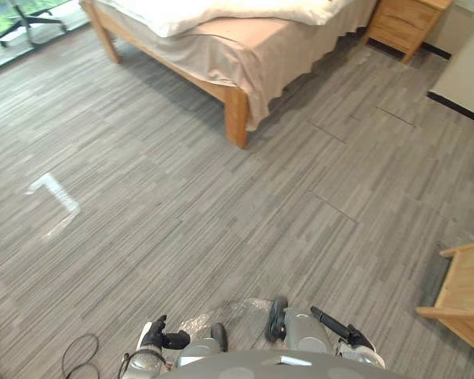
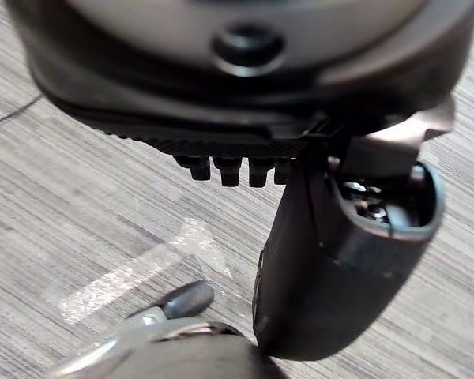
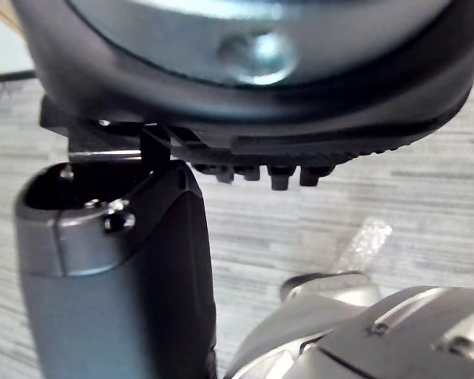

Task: Tidy up the quilt and then pick up the clothes from the bed and put them into the laundry hamper

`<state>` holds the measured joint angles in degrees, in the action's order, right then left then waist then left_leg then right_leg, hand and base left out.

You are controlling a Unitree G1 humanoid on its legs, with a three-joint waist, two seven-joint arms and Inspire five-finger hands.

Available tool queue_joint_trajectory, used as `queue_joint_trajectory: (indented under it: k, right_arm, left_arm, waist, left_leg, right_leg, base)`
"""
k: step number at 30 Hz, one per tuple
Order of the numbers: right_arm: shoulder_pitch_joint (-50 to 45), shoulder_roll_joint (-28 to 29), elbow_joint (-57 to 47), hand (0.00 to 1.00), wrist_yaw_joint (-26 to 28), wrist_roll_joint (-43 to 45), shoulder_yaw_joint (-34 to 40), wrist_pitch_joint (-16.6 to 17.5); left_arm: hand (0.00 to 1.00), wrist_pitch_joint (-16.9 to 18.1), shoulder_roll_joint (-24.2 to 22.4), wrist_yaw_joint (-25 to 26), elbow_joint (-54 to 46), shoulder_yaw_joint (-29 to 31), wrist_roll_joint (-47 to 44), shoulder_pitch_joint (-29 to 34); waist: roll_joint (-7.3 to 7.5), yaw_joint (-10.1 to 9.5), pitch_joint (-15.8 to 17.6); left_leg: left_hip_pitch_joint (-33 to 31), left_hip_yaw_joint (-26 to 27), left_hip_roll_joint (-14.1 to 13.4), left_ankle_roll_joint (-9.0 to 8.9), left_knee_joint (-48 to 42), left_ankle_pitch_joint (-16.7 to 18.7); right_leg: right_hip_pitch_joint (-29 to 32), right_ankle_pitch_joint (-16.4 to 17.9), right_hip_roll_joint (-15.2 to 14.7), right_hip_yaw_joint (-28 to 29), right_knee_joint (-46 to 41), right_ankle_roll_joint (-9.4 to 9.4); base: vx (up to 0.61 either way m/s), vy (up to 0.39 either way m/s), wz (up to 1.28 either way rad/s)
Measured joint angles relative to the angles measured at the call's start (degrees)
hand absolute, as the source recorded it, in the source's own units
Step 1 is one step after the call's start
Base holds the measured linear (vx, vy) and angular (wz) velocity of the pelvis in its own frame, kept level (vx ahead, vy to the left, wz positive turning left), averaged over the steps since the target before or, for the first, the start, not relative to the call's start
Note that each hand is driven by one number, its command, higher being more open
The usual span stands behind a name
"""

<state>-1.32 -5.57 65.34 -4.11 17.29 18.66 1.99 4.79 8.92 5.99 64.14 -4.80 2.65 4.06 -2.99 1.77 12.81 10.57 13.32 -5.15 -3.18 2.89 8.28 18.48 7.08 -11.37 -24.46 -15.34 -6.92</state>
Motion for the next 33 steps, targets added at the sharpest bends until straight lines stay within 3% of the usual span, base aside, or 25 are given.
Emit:
queue_joint_trajectory:
  k: [3,4,5,6,7,8,9,10,11,13,15,17,19,20,21,22,23,24,25,26,27,30,31,32,33]
  right_arm:
    - [-0.83,0.84,-0.48,1.0,-0.23,2.32,0.3,0.64]
    - [-1.15,1.43,-0.28,1.0,-0.22,2.24,-0.65,0.68]
    - [-1.16,0.9,0.19,1.0,-0.02,2.26,-0.76,0.58]
    - [-1.2,0.04,0.28,1.0,0.16,2.17,-0.8,0.55]
    - [-1.19,-2.34,0.58,1.0,0.15,1.73,-1.93,0.37]
    - [-0.55,-4.25,1.56,1.0,-0.44,1.1,-4.46,0.3]
    - [0.34,-4.81,2.3,1.0,-0.71,1.09,-5.39,0.23]
    - [2.55,-5.29,4.45,1.0,-1.34,1.09,-7.16,-0.33]
    - [4.03,-5.07,5.61,1.0,-1.5,1.08,-8.77,-0.58]
    - [4.88,-4.12,5.8,1.0,-1.49,0.99,-10.02,-0.14]
    - [6.36,-3.17,5.71,1.0,-1.6,0.99,-10.25,0.02]
    - [6.75,-2.59,4.95,1.0,-2.39,0.96,-10.27,-0.01]
    - [6.44,-1.7,3.89,1.0,-3.31,0.91,-9.73,0.0]
    - [5.24,-0.68,3.75,1.0,-3.98,0.27,-9.01,-0.01]
    - [4.09,1.03,3.73,1.0,-4.02,-1.95,-9.08,-0.07]
    - [3.68,2.02,3.83,1.0,-4.01,-3.21,-8.88,-0.14]
    - [3.67,3.67,4.04,1.0,-3.87,-4.17,-7.07,-0.2]
    - [3.42,4.52,4.14,1.0,-3.8,-5.69,-4.96,-0.19]
    - [3.27,4.73,4.17,1.0,-3.84,-5.69,-4.08,-0.22]
    - [3.22,4.86,3.8,1.0,-4.01,-5.54,-2.1,-0.55]
    - [2.9,4.31,2.92,1.0,-4.13,-5.65,-2.11,-0.38]
    - [2.27,2.97,0.04,1.0,-3.9,-5.97,-2.79,0.13]
    - [2.29,2.85,-0.26,1.0,-3.77,-6.33,-2.9,0.22]
    - [2.29,2.31,-0.66,1.0,-3.53,-6.98,-2.95,0.2]
    - [2.25,2.03,-0.71,1.0,-3.49,-7.55,-2.94,0.2]
  left_arm:
    - [1.0,0.59,0.23,-0.4,0.54,0.2,1.8,0.5]
    - [1.0,1.77,1.19,-0.42,0.35,0.63,2.43,1.22]
    - [1.0,1.95,0.36,-0.32,-0.21,1.53,2.29,1.01]
    - [1.0,2.06,-0.57,-0.07,-0.69,2.44,2.06,1.2]
    - [1.0,2.61,-2.74,-0.04,-1.59,4.7,1.59,1.84]
    - [1.0,3.02,-4.74,-0.05,-3.16,5.74,-0.4,2.7]
    - [1.0,3.14,-4.93,-0.17,-3.96,5.82,-0.52,2.72]
    - [1.0,3.96,-4.43,-0.64,-5.34,5.57,-1.82,2.7]
    - [1.0,4.57,-3.51,-0.95,-7.0,5.11,-2.97,2.69]
    - [1.0,5.63,-3.24,-1.23,-9.3,5.11,-5.64,2.7]
    - [1.0,6.43,-2.8,-1.44,-11.32,4.95,-7.13,2.48]
    - [1.0,5.37,-2.91,-0.8,-11.03,4.52,-7.6,0.0]
    - [1.0,4.28,-3.28,0.42,-9.88,4.6,-8.69,-1.37]
    - [1.0,3.59,-3.18,0.99,-8.7,4.73,-9.61,-1.66]
    - [1.0,2.94,-2.79,1.67,-8.14,5.67,-10.66,-1.97]
    - [1.0,2.55,-2.29,2.23,-7.36,5.98,-11.44,-2.33]
    - [1.0,2.36,-1.09,3.01,-5.72,6.58,-11.56,-2.71]
    - [1.0,2.36,-0.39,3.49,-4.54,6.88,-11.41,-3.22]
    - [1.0,2.24,-0.15,3.68,-3.75,6.82,-11.39,-3.73]
    - [1.0,1.36,-0.41,4.24,-2.74,6.64,-11.63,-4.03]
    - [1.0,1.21,-0.78,4.55,-2.08,6.15,-11.72,-3.9]
    - [1.0,1.37,-2.86,4.56,-1.14,4.51,-13.57,-4.38]
    - [1.0,1.4,-3.44,4.39,-1.15,4.48,-13.74,-4.58]
    - [1.0,1.57,-4.47,4.14,-1.18,4.36,-13.58,-4.62]
    - [1.0,1.61,-4.55,3.97,-1.2,4.28,-13.7,-4.71]
  waist:
    - [1.2,1.05,-0.24]
    - [2.96,0.73,-0.98]
    - [1.98,0.87,-1.27]
    - [0.5,0.71,-1.34]
    - [-3.53,-0.29,-1.0]
    - [-5.41,-1.33,-0.57]
    - [-5.85,-1.89,-0.22]
    - [-5.34,-2.42,0.19]
    - [-4.04,-3.14,0.97]
    - [-2.12,-4.87,1.7]
    - [-0.91,-5.98,2.13]
    - [-0.87,-6.13,2.06]
    - [-1.37,-6.41,1.96]
    - [-0.8,-6.59,1.68]
    - [1.48,-7.35,0.51]
    - [3.16,-7.88,-0.48]
    - [5.6,-7.66,-1.21]
    - [7.34,-7.04,-1.18]
    - [7.87,-6.63,-1.09]
    - [7.71,-5.25,-0.82]
    - [6.17,-4.48,-0.19]
    - [3.72,-3.04,-0.05]
    - [3.62,-3.07,-0.09]
    - [3.18,-3.1,-0.17]
    - [3.12,-3.06,-0.24]
  left_leg:
    - [5.64,2.23,-2.04,-4.19,-1.67,3.41]
    - [4.02,1.55,-2.9,-5.77,-9.75,5.39]
    - [-0.34,-0.04,-6.18,-6.15,-22.91,6.69]
    - [-2.62,-0.58,-8.74,-4.86,-29.72,5.86]
    - [-6.92,-1.91,-13.95,1.49,-42.78,0.61]
    - [-11.33,-5.2,-16.13,2.48,-53.55,-2.56]
    - [-13.34,-6.97,-15.44,0.98,-58.74,-1.35]
    - [-17.24,-8.68,-12.88,-1.61,-64.7,0.79]
    - [-20.55,-8.15,-10.15,-2.52,-66.14,2.68]
    - [-25.15,-4.27,-7.27,-2.42,-60.71,4.75]
    - [-29.21,0.86,-3.42,-0.94,-44.11,4.95]
    - [-31.07,7.46,-0.1,1.11,-18.25,-2.37]
    - [-33.13,10.77,0.69,2.17,-12.38,-4.14]
    - [-33.0,11.56,2.43,4.63,-11.44,-4.87]
    - [-31.87,8.15,5.01,12.41,-11.78,-10.76]
    - [-31.22,7.78,5.74,14.53,-12.12,-12.93]
    - [-27.99,8.16,6.55,15.14,-12.05,-13.85]
    - [-24.12,6.76,7.71,12.87,-11.71,-11.25]
    - [-22.23,5.71,8.34,12.4,-11.56,-9.96]
    - [-16.26,2.63,8.81,11.1,-11.36,-6.93]
    - [-12.31,0.42,8.4,10.33,-10.79,-5.18]
    - [-2.96,-8.02,5.78,9.25,-7.31,-3.68]
    - [-2.31,-10.03,5.38,9.09,-7.34,-3.59]
    - [-1.16,-13.48,4.41,6.85,-7.77,-2.24]
    - [-0.58,-15.21,4.11,5.56,-7.85,-1.35]
  right_leg:
    - [1.1,-4.1,-2.4,-3.31,2.48,1.31]
    - [0.91,-4.81,-2.31,-2.5,1.47,3.88]
    - [-0.48,-9.75,-0.65,-2.2,0.29,7.16]
    - [-1.78,-10.46,1.08,-2.55,0.38,8.36]
    - [-5.13,-8.24,5.47,-2.71,1.58,10.27]
    - [-8.39,-6.23,9.36,-1.17,3.44,11.97]
    - [-9.98,-5.23,10.59,0.07,4.06,12.42]
    - [-13.18,-3.76,11.81,1.92,5.46,12.79]
    - [-17.0,-2.49,12.55,4.11,7.62,12.14]
    - [-22.2,-1.98,12.99,6.87,10.94,11.11]
    - [-27.87,-1.09,13.21,8.69,16.29,10.34]
    - [-33.21,1.39,14.1,8.95,19.9,9.63]
    - [-36.27,3.86,15.65,9.15,19.87,7.99]
    - [-40.31,5.05,16.27,8.96,19.83,6.38]
    - [-41.83,7.68,14.88,9.23,16.18,3.77]
    - [-40.29,9.61,13.07,8.98,10.61,1.72]
    - [-35.92,9.72,9.76,8.73,-4.25,-0.11]
    - [-29.44,3.28,6.02,9.18,-22.56,-2.13]
    - [-26.63,2.42,4.41,9.06,-29.9,-1.85]
    - [-22.15,4.42,1.56,7.39,-39.25,1.06]
    - [-20.46,5.87,1.06,5.77,-39.41,3.21]
    - [-13.45,10.27,1.61,3.63,-23.78,5.47]
    - [-12.11,9.66,1.6,4.29,-18.0,4.51]
    - [-9.79,7.06,1.52,7.0,-6.89,1.57]
    - [-9.08,5.02,1.38,8.92,-1.83,0.53]
  base:
    - [0.54,-0.218,-0.09]
    - [0.73,-0.544,0.19]
    - [0.58,-0.537,0.14]
    - [0.71,-0.622,-0.08]
    - [0.65,-0.428,-0.6]
    - [0.67,-0.382,-0.86]
    - [0.66,-0.333,-1.01]
    - [0.63,-0.307,-0.92]
    - [0.63,-0.309,-0.82]
    - [0.64,-0.278,-0.82]
    - [0.74,-0.225,-0.61]
    - [0.7,-0.104,-0.05]
    - [0.72,-0.025,-0.05]
    - [0.78,0.031,-0.25]
    - [0.81,0.041,-0.36]
    - [0.84,0.056,-0.42]
    - [0.81,0.077,-0.15]
    - [0.81,0.091,0.12]
    - [0.94,0.099,0.67]
    - [0.78,0.073,0.89]
    - [0.77,0.047,0.96]
    - [0.8,-0.096,1.29]
    - [0.65,-0.217,1.66]
    - [0.51,-0.224,1.43]
    - [0.65,-0.344,1.92]
